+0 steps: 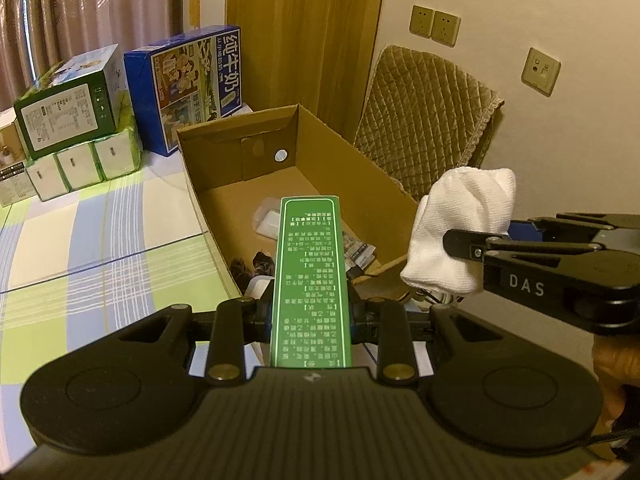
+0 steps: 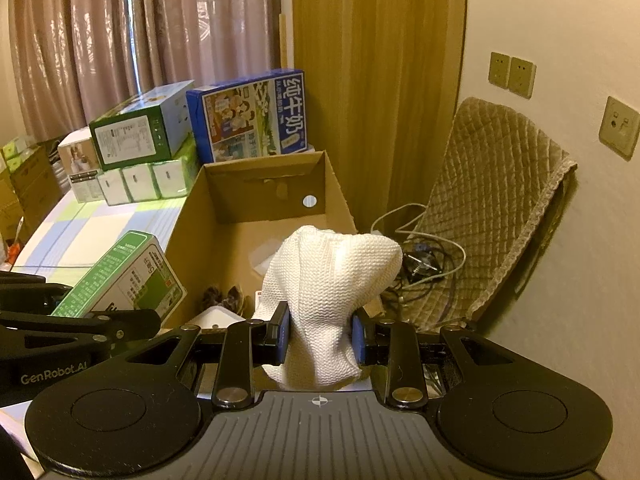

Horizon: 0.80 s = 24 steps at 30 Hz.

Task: Organize objects
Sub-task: 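Carry the green box and cloth with both tools over the cardboard box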

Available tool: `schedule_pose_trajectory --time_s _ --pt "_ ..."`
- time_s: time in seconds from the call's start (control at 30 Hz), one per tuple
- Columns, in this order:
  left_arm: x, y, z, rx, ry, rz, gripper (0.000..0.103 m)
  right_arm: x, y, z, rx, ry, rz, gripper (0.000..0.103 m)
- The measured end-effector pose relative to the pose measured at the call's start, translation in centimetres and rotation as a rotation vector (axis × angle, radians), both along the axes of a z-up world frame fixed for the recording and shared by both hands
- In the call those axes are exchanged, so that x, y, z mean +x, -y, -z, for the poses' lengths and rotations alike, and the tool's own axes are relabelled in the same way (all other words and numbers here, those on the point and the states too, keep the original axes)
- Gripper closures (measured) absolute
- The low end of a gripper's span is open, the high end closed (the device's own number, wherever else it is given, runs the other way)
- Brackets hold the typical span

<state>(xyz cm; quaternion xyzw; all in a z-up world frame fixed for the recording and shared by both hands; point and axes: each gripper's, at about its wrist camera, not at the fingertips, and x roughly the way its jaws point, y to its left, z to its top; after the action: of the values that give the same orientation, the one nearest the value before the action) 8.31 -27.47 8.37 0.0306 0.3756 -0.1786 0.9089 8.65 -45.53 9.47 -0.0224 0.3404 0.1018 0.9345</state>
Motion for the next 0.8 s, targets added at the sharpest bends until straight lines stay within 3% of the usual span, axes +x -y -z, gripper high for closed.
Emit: schedule_pose_trajectory --time_s 0.8 --pt "8.0 -0.2 -0.3 0.028 0.017 -0.005 0.078 8.0 -0.5 0.6 0.021 -0.035 -0.017 0.076"
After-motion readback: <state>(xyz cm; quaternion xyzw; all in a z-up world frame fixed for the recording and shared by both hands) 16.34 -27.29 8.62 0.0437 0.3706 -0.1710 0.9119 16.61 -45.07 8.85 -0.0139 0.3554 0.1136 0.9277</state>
